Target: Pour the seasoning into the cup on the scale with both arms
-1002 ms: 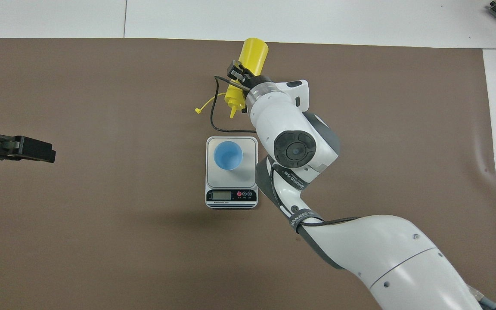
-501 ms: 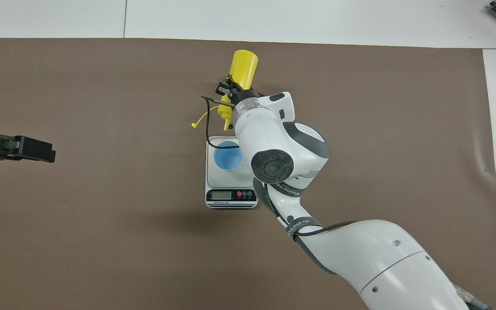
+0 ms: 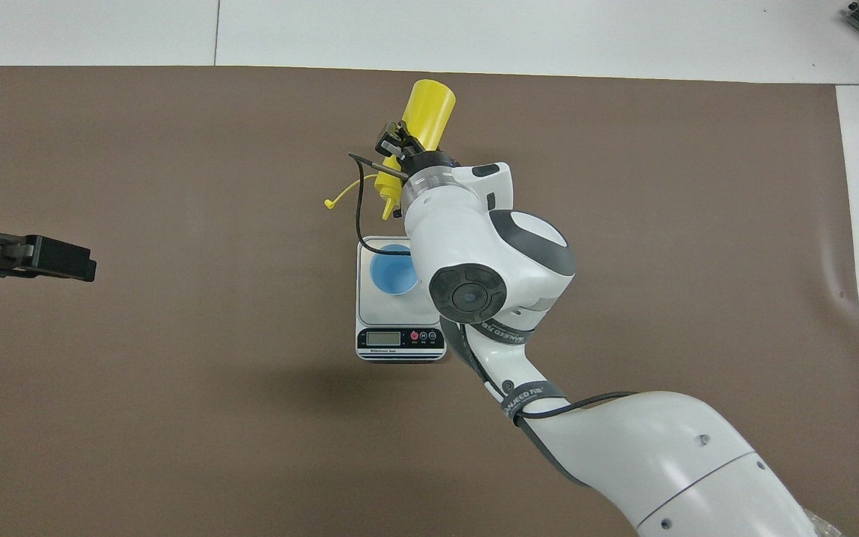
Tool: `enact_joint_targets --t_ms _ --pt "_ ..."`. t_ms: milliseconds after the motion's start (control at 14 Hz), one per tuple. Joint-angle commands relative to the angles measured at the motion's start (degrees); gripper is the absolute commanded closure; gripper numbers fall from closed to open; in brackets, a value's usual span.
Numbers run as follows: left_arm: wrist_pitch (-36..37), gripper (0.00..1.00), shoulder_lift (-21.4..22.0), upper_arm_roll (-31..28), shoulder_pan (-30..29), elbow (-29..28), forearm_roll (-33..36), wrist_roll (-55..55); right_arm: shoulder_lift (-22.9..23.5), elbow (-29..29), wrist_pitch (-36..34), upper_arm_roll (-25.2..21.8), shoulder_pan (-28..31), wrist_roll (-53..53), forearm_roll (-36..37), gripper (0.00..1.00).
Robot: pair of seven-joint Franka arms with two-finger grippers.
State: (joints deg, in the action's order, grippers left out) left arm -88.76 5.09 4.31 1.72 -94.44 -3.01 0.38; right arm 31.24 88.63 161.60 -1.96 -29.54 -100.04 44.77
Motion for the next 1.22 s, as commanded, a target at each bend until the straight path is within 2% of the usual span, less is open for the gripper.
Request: enact_joint_targets --t_ms 0,143,358,716,1002,1145 --pt "0.6 0.0 1.3 0.3 -0.8 -1.2 -0.5 0.4 -7.0 6.2 -1.6 0.3 0.4 -1.1 -2.8 1.0" --pt "0.6 0.0 1.3 0.3 -0.8 -1.2 -0.5 0.4 -10.7 9.3 -4.6 0.3 0.7 -1.1 -3.5 1.0" --pt "0.6 0.0 1.3 0.3 -0.8 -1.2 -0.5 0.4 -14.0 10.1 -15.1 0.9 0.7 -1.0 -5.6 1.0" --pt "0.6 0.0 1.3 0.3 -0.8 -1.2 -0.5 0.4 -17.1 9.7 -27.2 0.9 1.8 1.1 -23.8 1.0" --pt "0.6 0.0 1.3 0.3 -0.8 -1.2 -0.5 0.4 -19.0 9.4 -33.7 0.9 7.6 8.8 -40.2 1.0" --pt "0.6 0.0 1.3 0.3 -0.8 -1.2 -0.5 0.4 -19.3 9.1 -34.8 0.8 11.4 9.2 -50.0 1.0"
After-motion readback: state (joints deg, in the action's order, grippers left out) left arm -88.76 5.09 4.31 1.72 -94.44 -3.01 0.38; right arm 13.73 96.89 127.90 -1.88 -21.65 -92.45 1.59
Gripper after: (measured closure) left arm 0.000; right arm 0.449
